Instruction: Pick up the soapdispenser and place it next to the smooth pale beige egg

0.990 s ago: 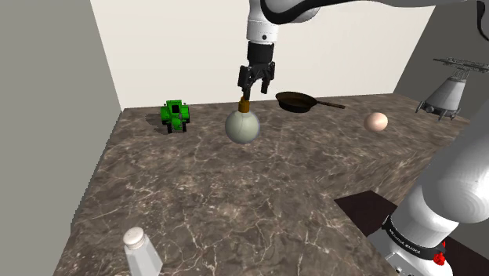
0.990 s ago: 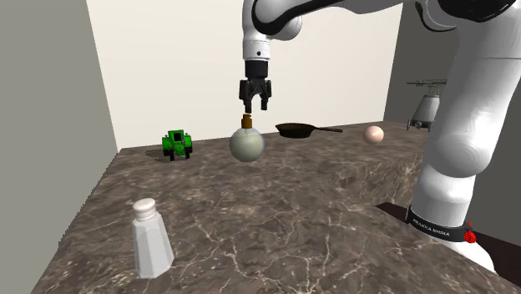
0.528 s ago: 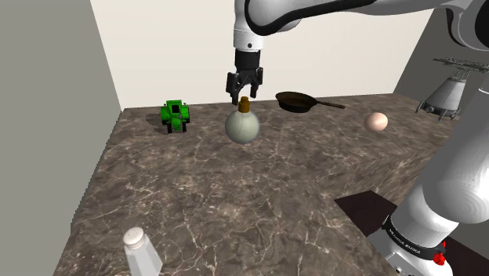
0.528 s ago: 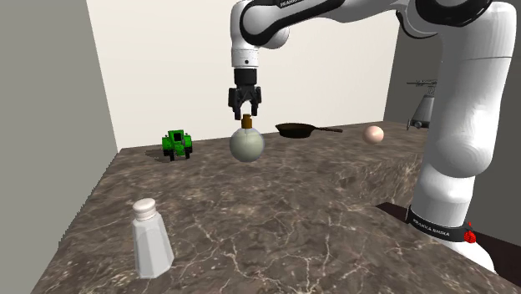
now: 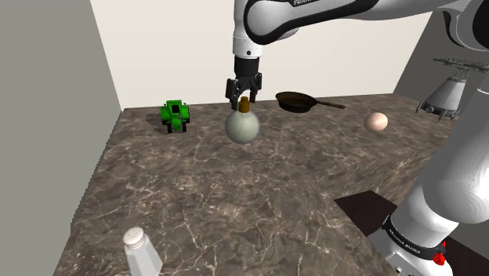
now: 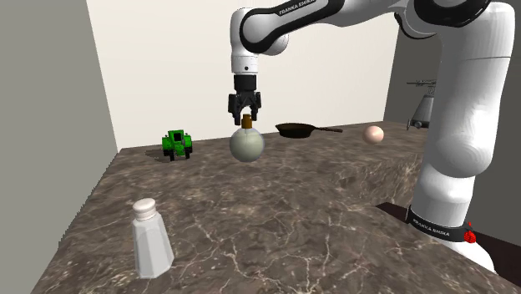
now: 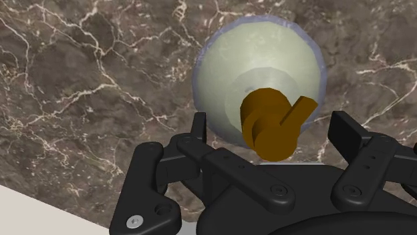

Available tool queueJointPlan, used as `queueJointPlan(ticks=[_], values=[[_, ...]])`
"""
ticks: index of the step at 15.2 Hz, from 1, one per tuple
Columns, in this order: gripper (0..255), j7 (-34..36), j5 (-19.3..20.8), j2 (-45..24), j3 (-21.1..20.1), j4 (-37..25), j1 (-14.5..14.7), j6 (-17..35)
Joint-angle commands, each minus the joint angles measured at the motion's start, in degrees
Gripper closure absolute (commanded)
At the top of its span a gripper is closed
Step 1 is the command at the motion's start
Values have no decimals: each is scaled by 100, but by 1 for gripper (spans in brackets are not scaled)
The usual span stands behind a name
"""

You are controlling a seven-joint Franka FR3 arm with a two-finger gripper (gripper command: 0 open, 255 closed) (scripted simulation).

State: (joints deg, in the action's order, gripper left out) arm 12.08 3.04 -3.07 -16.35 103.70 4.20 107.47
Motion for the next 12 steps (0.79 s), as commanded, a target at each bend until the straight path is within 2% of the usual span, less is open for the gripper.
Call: queueJointPlan(ticks=[1, 2, 3, 12], values=[[0, 1, 0, 1, 0, 2, 0, 2], [0, 0, 0, 0, 0, 1, 0, 1], [255, 0, 0, 0, 0, 1, 0, 1], [255, 1, 0, 1, 0, 2, 0, 2]])
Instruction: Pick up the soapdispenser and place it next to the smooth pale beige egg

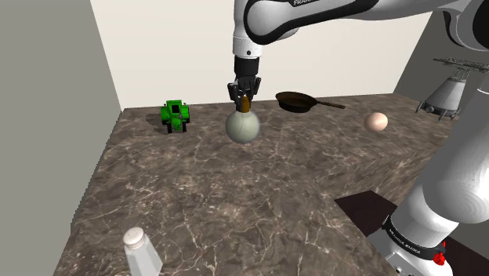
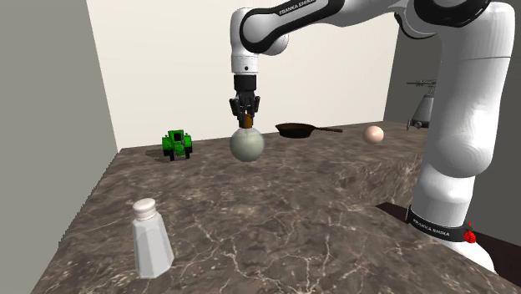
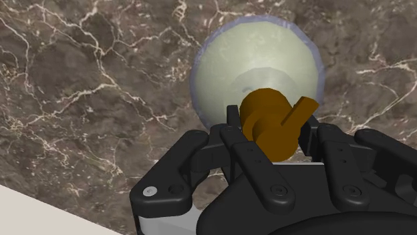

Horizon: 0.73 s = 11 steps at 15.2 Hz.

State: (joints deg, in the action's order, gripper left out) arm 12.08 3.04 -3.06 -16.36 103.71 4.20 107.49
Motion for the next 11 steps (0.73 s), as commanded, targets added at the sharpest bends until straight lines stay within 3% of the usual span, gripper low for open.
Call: queueJointPlan(ticks=[1, 11], values=[[255, -4, -3, 7, 0, -66, 0, -75], [255, -31, -11, 6, -7, -838, 8, -845]])
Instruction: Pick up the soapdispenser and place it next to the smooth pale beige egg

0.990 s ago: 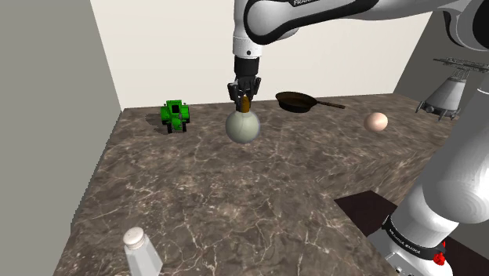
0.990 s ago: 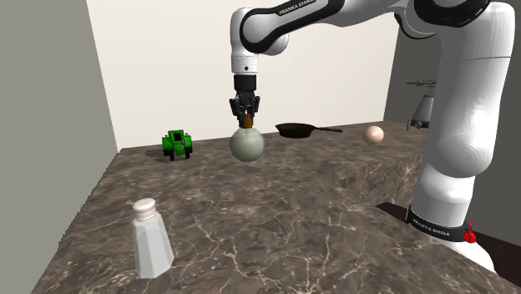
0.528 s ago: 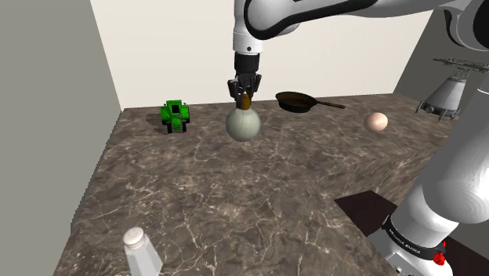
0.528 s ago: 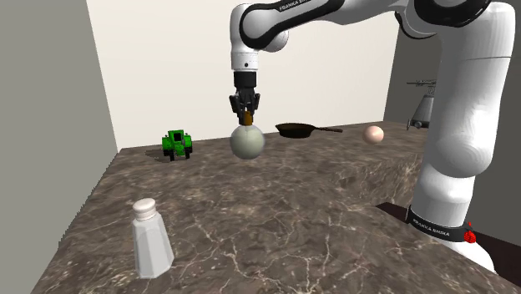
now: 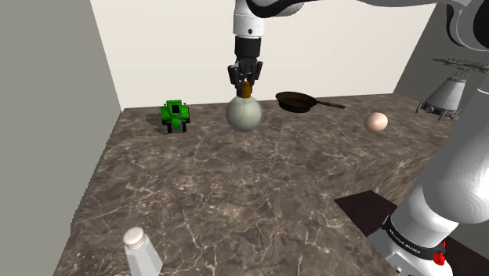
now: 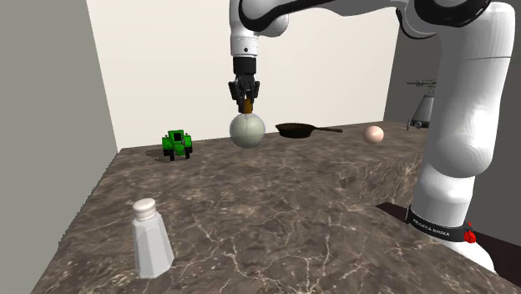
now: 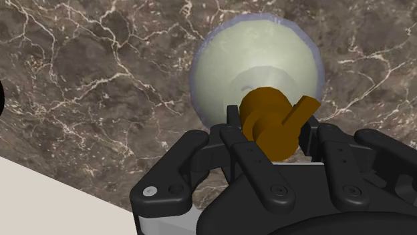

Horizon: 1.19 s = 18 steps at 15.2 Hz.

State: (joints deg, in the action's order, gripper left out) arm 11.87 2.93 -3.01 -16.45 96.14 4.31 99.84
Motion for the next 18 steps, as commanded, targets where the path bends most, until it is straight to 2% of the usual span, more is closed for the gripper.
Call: queueJointPlan(ticks=[1, 18], values=[[255, -11, 1, -7, 1, -168, -1, -160], [255, 15, 120, -405, -43, -2002, 80, -1614]])
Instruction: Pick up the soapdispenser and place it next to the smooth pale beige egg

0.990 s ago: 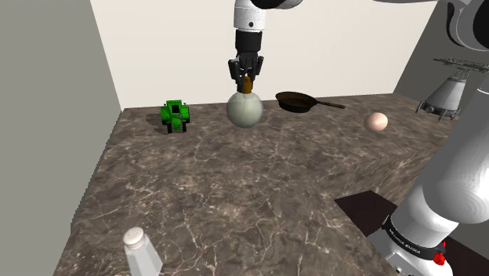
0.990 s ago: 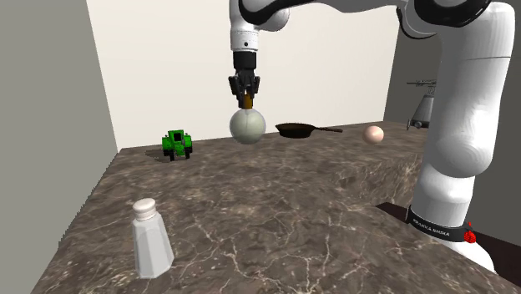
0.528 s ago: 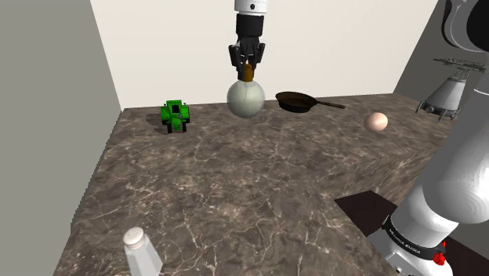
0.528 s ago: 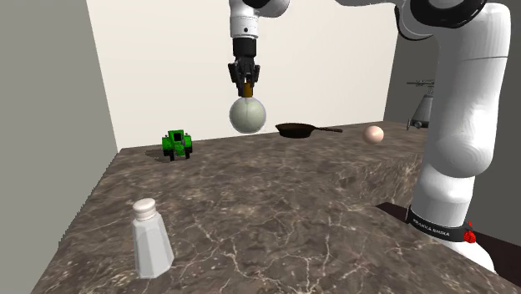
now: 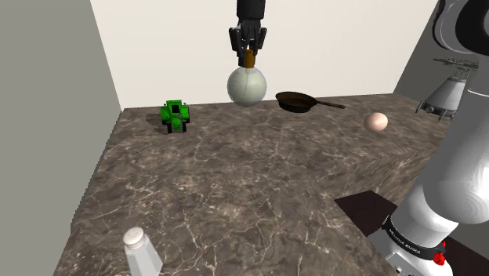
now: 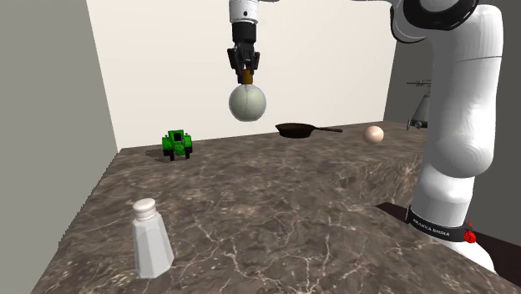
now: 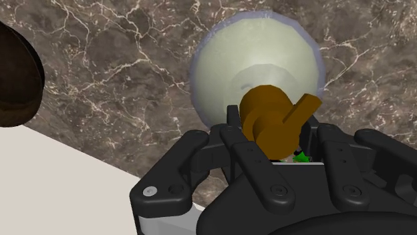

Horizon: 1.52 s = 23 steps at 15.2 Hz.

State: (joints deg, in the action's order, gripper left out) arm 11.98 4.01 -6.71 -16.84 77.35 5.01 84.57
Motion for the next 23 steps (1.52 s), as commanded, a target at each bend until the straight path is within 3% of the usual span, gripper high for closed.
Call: queueJointPlan(ticks=[1, 10, 17, 19, 23], values=[[255, 9, 26, -78, -9, -259, 19, -183], [255, 60, 225, -640, -59, -1779, 182, -1166], [255, 84, 569, -1512, -75, -3701, 539, -2237], [255, -87, 229, -581, -67, -2278, 81, -1717], [255, -551, -179, 622, 150, -704, -383, -1279]])
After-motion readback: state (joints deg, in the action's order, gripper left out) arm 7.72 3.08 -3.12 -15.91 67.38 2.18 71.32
